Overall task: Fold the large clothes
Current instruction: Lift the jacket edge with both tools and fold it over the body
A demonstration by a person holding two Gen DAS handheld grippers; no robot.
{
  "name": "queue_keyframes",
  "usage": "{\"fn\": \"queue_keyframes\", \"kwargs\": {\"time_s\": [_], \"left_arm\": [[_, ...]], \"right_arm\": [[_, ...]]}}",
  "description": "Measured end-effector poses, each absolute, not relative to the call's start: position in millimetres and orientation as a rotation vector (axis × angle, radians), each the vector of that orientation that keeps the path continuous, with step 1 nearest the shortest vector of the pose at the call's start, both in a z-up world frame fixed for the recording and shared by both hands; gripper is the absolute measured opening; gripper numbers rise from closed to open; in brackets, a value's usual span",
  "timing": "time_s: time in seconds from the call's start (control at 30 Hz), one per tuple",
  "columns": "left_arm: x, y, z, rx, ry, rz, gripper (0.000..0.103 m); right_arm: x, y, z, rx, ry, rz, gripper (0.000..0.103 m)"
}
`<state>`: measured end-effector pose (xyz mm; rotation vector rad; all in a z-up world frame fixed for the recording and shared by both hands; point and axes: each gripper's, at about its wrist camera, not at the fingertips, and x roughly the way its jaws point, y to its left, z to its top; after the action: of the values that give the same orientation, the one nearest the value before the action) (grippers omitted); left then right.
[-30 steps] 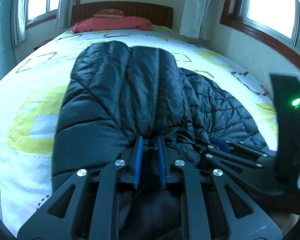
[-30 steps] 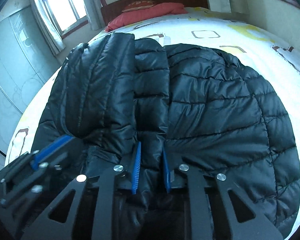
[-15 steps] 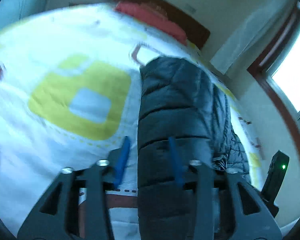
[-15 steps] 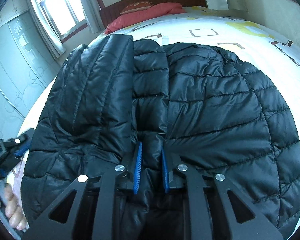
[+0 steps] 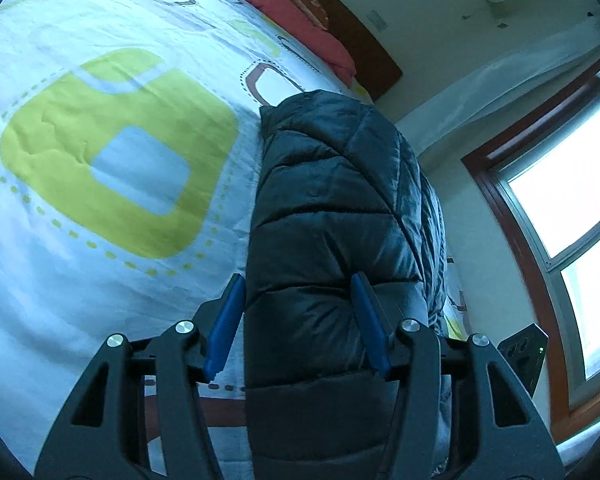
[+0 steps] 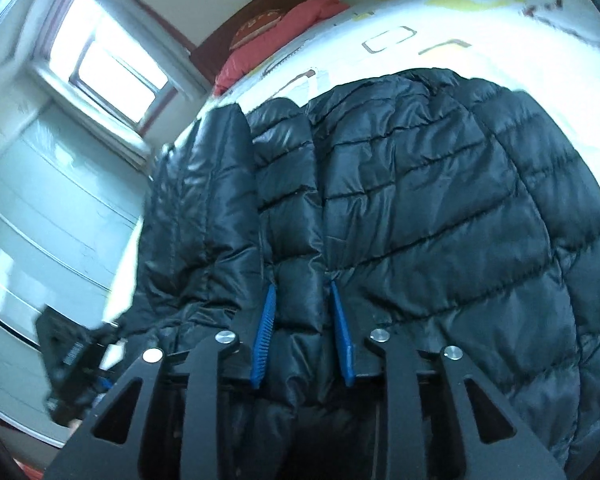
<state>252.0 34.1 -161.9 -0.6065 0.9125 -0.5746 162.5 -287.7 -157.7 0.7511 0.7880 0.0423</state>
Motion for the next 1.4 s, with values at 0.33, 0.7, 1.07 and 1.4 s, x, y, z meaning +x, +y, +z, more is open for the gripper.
{"fn": "queue_keyframes", "kwargs": {"time_s": [0.33, 0.7, 1.07, 1.4], "left_arm": [[255.5, 33.3, -162.9, -0.611, 0.913, -0.586, 0.053], [255.1, 34.7, -166.2, -0.663, 0.932, -0.596, 0.053], [258.2, 40.6, -177.7, -0.807, 0.975, -0.598, 0.055], [244.5, 14.7, -142.4, -0.834, 0.925, -0.694, 0.059]], "right_arm": [[142.0, -321.5, -168.1, 0.932, 0.739, 0.126, 0.04], [148.9, -341.8, -177.4, 1.053, 0.692, 0.201, 0.063], [164.9, -304.9, -165.0, 0.907, 0.688, 0.171, 0.018], [110.6, -342.0, -101.8, 0.765, 0.508, 0.082, 0.009]]}}
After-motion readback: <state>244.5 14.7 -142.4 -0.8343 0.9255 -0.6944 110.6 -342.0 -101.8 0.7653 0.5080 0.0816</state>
